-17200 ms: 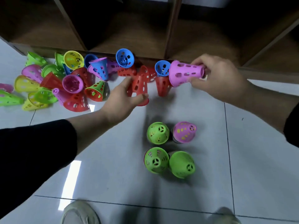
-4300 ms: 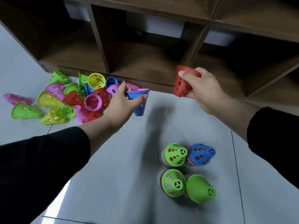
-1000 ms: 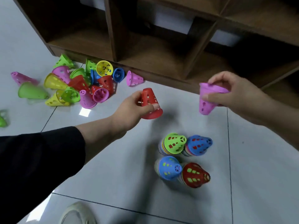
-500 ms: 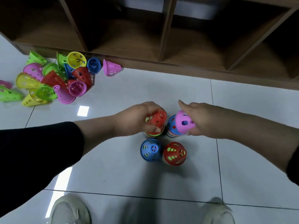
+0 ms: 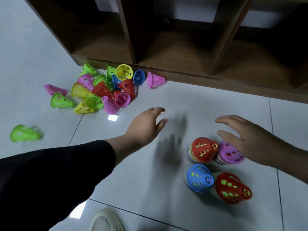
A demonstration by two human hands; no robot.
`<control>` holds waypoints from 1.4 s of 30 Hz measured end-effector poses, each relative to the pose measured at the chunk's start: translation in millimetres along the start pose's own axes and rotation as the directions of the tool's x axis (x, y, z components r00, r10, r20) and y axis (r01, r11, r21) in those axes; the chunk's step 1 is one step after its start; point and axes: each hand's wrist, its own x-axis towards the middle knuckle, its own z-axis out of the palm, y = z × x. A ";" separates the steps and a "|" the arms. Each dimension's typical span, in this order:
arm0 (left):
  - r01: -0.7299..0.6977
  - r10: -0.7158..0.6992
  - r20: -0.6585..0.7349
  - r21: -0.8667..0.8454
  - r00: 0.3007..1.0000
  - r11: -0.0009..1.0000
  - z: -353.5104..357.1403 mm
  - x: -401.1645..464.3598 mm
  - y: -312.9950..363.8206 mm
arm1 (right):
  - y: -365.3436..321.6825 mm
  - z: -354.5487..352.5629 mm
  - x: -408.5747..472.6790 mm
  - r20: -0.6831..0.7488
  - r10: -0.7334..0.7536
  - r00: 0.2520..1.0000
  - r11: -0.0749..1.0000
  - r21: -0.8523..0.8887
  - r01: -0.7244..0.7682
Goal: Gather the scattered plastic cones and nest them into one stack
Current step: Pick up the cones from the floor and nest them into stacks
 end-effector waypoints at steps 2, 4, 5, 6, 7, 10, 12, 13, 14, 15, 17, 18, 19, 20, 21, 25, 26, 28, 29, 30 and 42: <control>0.209 -0.204 -0.146 0.016 0.968 0.978 -12.3 8.0 -35.3 | -14.5 -7.2 25.6 0.000 -0.029 1.000 0.999 0.029 0.029; 0.329 -0.309 -0.227 0.058 0.924 0.942 -25.9 15.4 -69.0 | -31.6 -7.8 58.9 -0.011 -0.090 0.996 0.996 0.006 0.090; 0.346 -0.307 -0.260 0.122 0.916 0.930 -32.5 18.4 -84.0 | -39.2 -5.1 78.6 -0.006 -0.125 0.992 0.992 -0.032 0.124; 0.343 -0.278 -0.277 0.220 0.920 0.913 -37.6 21.5 -98.1 | -46.8 -1.3 99.3 0.004 -0.153 0.988 0.985 -0.075 0.152; 0.319 -0.234 -0.272 0.334 0.934 0.887 -42.2 24.1 -110.9 | -52.7 3.5 121.7 0.012 -0.178 0.984 0.977 -0.119 0.178; 0.133 -0.064 -0.131 0.627 0.989 0.768 -54.2 32.1 -144.8 | -64.6 20.6 189.8 0.023 -0.220 0.975 0.950 -0.220 0.220; -0.048 0.031 0.037 0.732 0.999 0.680 -59.1 35.5 -159.7 | -68.5 32.6 227.3 0.039 -0.218 0.975 0.941 -0.257 0.221; -0.114 0.058 0.101 0.749 0.993 0.653 -59.5 38.1 -164.0 | -69.3 38.7 243.2 0.051 -0.223 0.974 0.930 -0.289 0.228; -0.150 0.068 0.138 0.757 0.988 0.636 -59.4 41.9 -166.1 | -69.5 44.0 257.0 0.068 -0.218 0.974 0.916 -0.331 0.228; -0.163 0.073 0.151 0.761 0.986 0.628 -58.6 46.6 -166.1 | -70.2 47.8 267.3 0.089 -0.203 0.975 0.901 -0.373 0.221; -0.171 0.076 0.158 0.778 0.985 0.605 -54.2 58.7 -166.4 | -72.5 51.5 282.2 0.114 -0.154 0.982 0.884 -0.428 0.188; -0.181 0.086 0.161 0.786 0.983 0.592 -51.5 65.0 -167.0 | -74.2 52.5 288.5 0.118 -0.131 0.984 0.875 -0.452 0.171; -0.194 0.097 0.169 0.785 0.981 0.589 -49.1 70.4 -167.3 | -76.7 52.7 294.0 0.127 -0.115 0.985 0.863 -0.479 0.163; -0.204 0.102 0.179 0.778 0.979 0.595 -47.8 74.8 -167.5 | -80.3 52.4 299.4 0.135 -0.115 0.984 0.848 -0.503 0.168; -0.214 0.106 0.188 0.771 0.976 0.600 -47.2 78.7 -167.0 | -85.3 51.9 303.7 0.138 -0.128 0.982 0.837 -0.517 0.181; -0.245 0.149 0.196 0.715 0.969 0.654 -48.0 86.5 -161.3 | -104.6 49.9 311.5 0.120 -0.180 0.976 0.832 -0.511 0.216; -0.251 0.157 0.197 0.700 0.968 0.668 -48.1 86.4 -160.9 | -107.2 50.5 313.1 0.115 -0.199 0.973 0.836 -0.498 0.230; -0.261 0.163 0.207 0.668 0.965 0.697 -47.5 83.6 -159.6 | -111.1 55.6 315.4 0.121 -0.249 0.961 0.837 -0.471 0.276; -0.264 0.168 0.207 0.649 0.964 0.713 -46.7 81.5 -159.0 | -111.0 59.9 316.0 0.120 -0.261 0.958 0.837 -0.466 0.287; -0.271 0.182 0.204 0.631 0.962 0.727 -45.1 79.0 -159.0 | -109.0 64.9 317.3 0.119 -0.262 0.958 0.836 -0.468 0.287; -0.197 0.177 -0.183 -0.097 0.967 0.976 -42.3 40.0 -101.7 | -75.8 22.7 247.0 -0.192 -0.124 0.974 0.977 -0.193 0.086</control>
